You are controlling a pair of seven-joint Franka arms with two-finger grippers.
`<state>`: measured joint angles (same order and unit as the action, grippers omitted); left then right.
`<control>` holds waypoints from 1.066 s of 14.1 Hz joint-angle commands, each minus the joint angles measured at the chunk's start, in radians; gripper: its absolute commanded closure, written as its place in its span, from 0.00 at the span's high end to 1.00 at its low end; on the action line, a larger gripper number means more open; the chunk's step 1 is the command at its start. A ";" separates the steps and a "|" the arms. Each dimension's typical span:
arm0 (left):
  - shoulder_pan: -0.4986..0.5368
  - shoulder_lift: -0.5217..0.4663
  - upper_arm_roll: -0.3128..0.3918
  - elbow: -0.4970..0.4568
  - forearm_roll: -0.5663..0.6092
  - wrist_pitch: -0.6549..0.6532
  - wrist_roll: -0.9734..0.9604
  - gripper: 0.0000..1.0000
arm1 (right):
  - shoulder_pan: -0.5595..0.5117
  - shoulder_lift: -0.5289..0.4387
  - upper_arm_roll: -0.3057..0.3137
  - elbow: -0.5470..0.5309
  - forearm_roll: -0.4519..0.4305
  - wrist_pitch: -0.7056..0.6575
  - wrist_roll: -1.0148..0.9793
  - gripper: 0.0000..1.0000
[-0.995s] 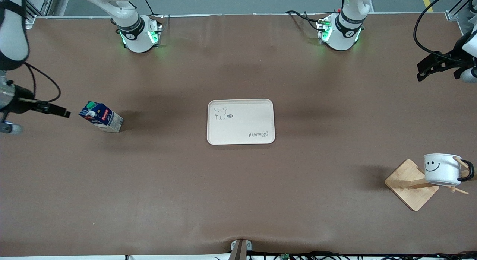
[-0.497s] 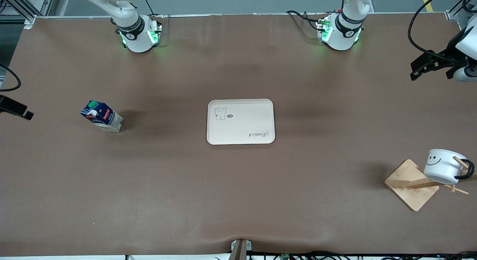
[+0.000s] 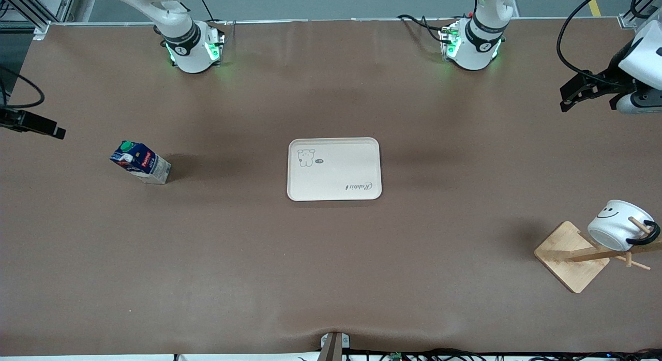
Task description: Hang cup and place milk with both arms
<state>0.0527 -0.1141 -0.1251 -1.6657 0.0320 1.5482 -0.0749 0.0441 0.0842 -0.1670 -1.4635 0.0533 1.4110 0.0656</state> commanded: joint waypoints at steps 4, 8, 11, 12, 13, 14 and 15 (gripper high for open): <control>0.007 0.020 0.001 0.027 -0.047 0.010 0.001 1.00 | -0.061 -0.095 0.001 -0.115 -0.016 0.042 0.005 1.00; 0.006 0.024 0.001 0.044 -0.040 0.003 -0.009 1.00 | -0.050 -0.130 0.007 -0.149 -0.004 0.042 0.013 1.00; 0.004 0.027 0.001 0.046 -0.040 0.001 -0.009 1.00 | -0.058 -0.123 0.004 -0.147 -0.004 0.042 0.013 1.00; 0.002 0.027 -0.001 0.046 -0.040 0.001 -0.011 1.00 | -0.056 -0.123 0.004 -0.143 -0.004 0.040 0.013 1.00; 0.004 0.027 -0.001 0.046 -0.040 0.000 -0.011 1.00 | -0.056 -0.123 0.004 -0.144 -0.004 0.037 0.013 1.00; 0.004 0.027 -0.001 0.046 -0.040 0.000 -0.009 1.00 | -0.056 -0.123 0.004 -0.143 -0.003 0.034 0.013 1.00; 0.004 0.027 -0.002 0.044 -0.040 0.000 -0.009 1.00 | -0.058 -0.121 0.004 -0.141 -0.003 0.034 0.013 1.00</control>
<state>0.0548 -0.0989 -0.1233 -1.6448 -0.0009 1.5557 -0.0751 -0.0074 -0.0109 -0.1677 -1.5826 0.0470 1.4430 0.0693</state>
